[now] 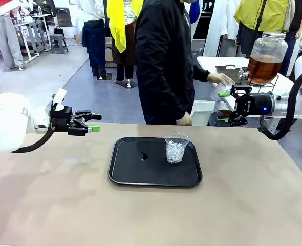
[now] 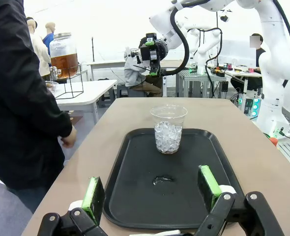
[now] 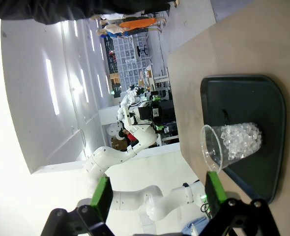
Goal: Pour the drink into the iced cup.
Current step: Pick up the iced cup indicated by the human and present it to them.
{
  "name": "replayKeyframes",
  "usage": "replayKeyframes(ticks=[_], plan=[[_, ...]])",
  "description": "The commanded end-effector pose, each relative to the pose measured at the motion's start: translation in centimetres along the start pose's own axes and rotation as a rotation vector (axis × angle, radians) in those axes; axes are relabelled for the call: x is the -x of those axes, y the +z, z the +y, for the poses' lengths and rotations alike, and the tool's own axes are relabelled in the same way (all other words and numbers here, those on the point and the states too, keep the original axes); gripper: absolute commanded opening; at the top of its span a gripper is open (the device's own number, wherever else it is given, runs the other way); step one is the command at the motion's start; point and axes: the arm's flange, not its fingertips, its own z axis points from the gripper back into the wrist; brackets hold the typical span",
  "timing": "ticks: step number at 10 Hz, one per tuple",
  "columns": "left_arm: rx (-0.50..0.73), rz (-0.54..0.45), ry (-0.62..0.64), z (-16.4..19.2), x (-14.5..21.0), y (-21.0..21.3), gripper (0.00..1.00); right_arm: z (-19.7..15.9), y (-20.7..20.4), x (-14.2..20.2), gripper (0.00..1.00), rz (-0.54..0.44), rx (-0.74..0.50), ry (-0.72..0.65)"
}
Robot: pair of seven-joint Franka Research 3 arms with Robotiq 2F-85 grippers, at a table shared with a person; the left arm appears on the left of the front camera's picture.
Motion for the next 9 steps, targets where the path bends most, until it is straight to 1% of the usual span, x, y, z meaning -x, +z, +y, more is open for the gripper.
replayKeyframes(ticks=[1,9], plan=[[-0.004,0.005,0.011,0.14,-0.18,-0.08,1.0,0.2,0.0,0.03,1.0,-0.01,0.008,0.005],[-0.004,0.005,0.011,0.14,-0.18,-0.08,1.0,0.2,0.0,0.03,1.0,-0.01,0.008,0.005]])
